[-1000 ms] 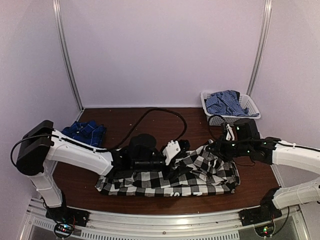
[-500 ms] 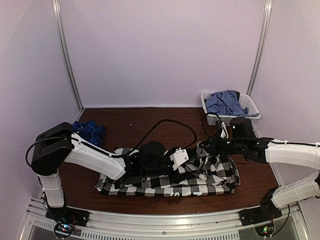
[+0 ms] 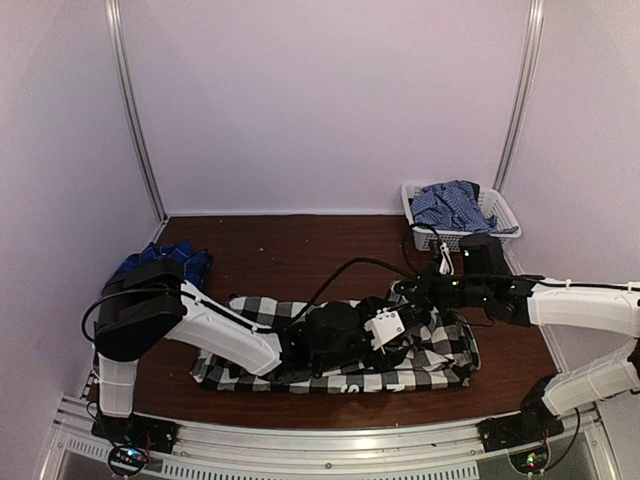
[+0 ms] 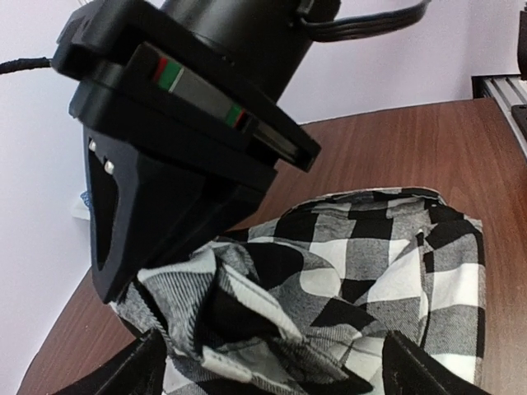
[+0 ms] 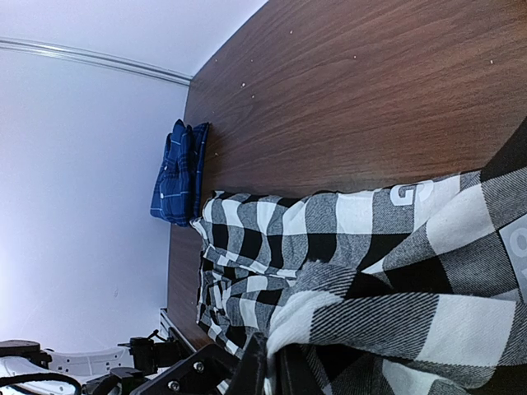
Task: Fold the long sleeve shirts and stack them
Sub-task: Pass from the right arm to the left
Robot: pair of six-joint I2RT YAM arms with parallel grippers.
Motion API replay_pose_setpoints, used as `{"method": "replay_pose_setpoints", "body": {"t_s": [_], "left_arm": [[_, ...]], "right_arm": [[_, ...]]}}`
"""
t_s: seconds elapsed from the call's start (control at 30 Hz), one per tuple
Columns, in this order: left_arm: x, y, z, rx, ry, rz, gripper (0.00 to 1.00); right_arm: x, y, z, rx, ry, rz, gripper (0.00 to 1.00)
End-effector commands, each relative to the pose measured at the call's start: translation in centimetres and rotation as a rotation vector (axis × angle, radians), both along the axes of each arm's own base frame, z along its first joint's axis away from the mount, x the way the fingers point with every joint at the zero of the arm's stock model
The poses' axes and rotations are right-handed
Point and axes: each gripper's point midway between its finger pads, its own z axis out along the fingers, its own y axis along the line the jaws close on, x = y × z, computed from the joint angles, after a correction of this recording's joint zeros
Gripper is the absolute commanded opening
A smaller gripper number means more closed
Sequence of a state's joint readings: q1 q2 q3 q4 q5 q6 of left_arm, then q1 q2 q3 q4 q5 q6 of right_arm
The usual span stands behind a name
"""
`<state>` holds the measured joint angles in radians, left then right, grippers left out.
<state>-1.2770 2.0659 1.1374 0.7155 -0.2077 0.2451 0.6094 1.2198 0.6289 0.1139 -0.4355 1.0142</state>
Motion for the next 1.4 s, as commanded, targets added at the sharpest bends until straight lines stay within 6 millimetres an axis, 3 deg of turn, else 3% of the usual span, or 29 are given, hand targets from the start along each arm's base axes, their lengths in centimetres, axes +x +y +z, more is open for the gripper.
{"method": "replay_pose_setpoints", "body": {"t_s": [0.0, 0.27, 0.47, 0.67, 0.77, 0.87, 0.97, 1.03, 1.2, 1.37], "left_arm": [[1.8, -1.0, 2.4, -0.088, -0.036, 0.113, 0.92], [3.6, 0.1, 2.1, -0.092, -0.016, 0.250, 0.75], [2.7, 0.2, 2.1, -0.091, 0.017, 0.200, 0.64], [1.9, 0.4, 1.8, -0.056, 0.044, 0.131, 0.46], [2.0, 0.8, 1.5, -0.035, 0.061, 0.109, 0.43], [2.1, 1.4, 1.5, -0.018, 0.059, 0.098, 0.47], [2.4, 2.1, 1.4, -0.007, 0.049, 0.115, 0.66], [2.8, 2.6, 1.3, -0.004, 0.041, 0.136, 0.70], [3.5, 3.4, 1.0, -0.002, 0.048, 0.149, 0.75], [1.8, 3.3, 0.9, -0.028, 0.199, 0.001, 0.81]], "right_arm": [[0.1, 0.3, 0.5, 0.033, -0.016, 0.010, 0.08], [-0.1, 0.2, 0.6, 0.034, -0.020, 0.010, 0.08], [-0.1, 0.0, 0.6, 0.029, -0.024, 0.003, 0.08], [-0.2, -0.3, 0.6, 0.020, -0.028, -0.005, 0.08], [-0.1, -0.4, 0.6, 0.016, -0.029, -0.009, 0.08], [-0.2, -0.4, 0.5, 0.014, -0.029, -0.008, 0.08], [-0.3, -0.4, 0.4, 0.013, -0.027, -0.006, 0.08], [-0.3, -0.4, 0.3, 0.013, -0.025, -0.004, 0.08], [-0.4, -0.5, 0.3, 0.012, -0.026, -0.004, 0.08], [-0.3, -0.5, 0.3, 0.006, -0.031, -0.001, 0.08]]}}
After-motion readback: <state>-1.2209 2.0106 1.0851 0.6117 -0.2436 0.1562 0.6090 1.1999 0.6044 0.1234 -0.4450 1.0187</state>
